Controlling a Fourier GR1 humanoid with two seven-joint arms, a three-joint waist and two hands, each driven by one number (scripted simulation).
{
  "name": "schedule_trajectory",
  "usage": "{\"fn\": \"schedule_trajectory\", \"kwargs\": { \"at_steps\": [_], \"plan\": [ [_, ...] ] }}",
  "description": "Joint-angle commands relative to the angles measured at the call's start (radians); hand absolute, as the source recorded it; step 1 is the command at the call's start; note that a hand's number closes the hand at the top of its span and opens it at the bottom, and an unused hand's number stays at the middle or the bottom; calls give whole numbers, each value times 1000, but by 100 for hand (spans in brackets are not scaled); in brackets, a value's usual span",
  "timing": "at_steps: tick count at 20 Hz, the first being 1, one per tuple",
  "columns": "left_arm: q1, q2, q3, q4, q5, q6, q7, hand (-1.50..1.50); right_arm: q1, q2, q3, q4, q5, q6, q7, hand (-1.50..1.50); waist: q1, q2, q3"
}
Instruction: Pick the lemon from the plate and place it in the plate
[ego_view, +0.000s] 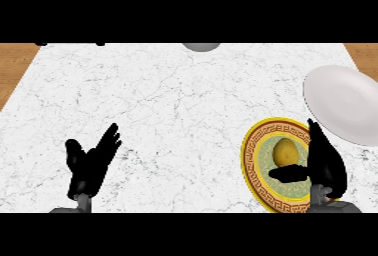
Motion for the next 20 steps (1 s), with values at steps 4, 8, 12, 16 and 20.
{"fn": "schedule_trajectory", "kwargs": {
  "at_steps": [4,8,12,16,20],
  "plan": [
    [-107,-19,59,117,-11,-25,-23,0,14,43,11,86,26,-34,-66,-150,-3,1,0],
    [10,-15,29,-6,-18,-26,-5,0,-21,9,21,130,-1,77,-88,150,0,0,0],
    [2,-23,26,-64,-26,-20,62,0,-62,-26,0,181,56,56,-130,150,0,0,0],
    [-32,-34,48,0,-48,-19,36,0,-69,-21,-25,257,79,5,-189,150,-1,0,0],
    [-10,-46,38,36,-50,-38,-30,0,-251,73,1,331,218,-65,-10,150,12,3,0]
  ]
}}
